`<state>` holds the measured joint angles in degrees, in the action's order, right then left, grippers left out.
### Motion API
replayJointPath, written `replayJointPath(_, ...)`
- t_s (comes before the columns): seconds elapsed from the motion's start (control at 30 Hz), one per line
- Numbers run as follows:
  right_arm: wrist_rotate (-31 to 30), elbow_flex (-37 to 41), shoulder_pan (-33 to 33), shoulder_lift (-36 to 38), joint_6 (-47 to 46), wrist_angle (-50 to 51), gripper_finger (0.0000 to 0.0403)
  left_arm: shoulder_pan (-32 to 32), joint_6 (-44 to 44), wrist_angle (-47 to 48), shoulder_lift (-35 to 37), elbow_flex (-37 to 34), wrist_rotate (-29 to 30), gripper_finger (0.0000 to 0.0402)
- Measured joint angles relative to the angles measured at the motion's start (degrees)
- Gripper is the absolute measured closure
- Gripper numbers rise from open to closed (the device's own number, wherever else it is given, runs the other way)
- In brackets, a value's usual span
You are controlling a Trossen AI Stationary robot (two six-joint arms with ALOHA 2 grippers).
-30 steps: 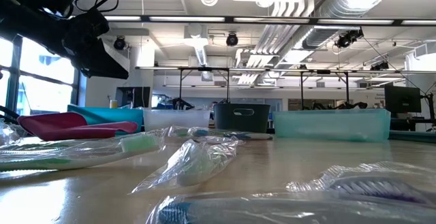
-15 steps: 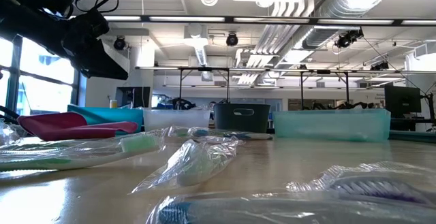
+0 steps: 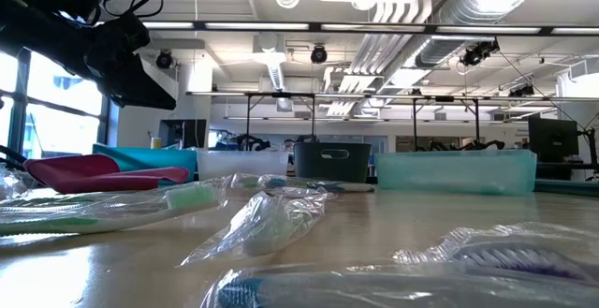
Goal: Pick & Place Toothbrushes
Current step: Put the violet toothbrush into the white bin
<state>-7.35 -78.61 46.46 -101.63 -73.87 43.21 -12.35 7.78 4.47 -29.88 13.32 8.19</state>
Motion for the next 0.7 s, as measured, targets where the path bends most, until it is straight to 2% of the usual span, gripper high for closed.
replayJointPath(0.13,0.3,0.0,0.5,-2.2,0.4,-0.5,0.0256,0.0,0.0,0.0,0.0,0.0,0.0,0.0307)
replayJointPath(0.23,1.4,-0.1,1.1,-4.2,0.5,-1.6,0.0248,0.0,0.0,0.0,0.0,0.0,0.0,0.0307)
replayJointPath(0.53,7.5,-0.1,1.3,-9.7,0.5,-4.0,0.0255,0.0,0.0,0.0,0.0,0.0,0.0,0.0307)
replayJointPath(0.7,7.3,-0.1,1.3,-11.9,0.4,-4.2,0.0256,0.0,0.0,0.0,0.0,0.0,0.0,0.0307)
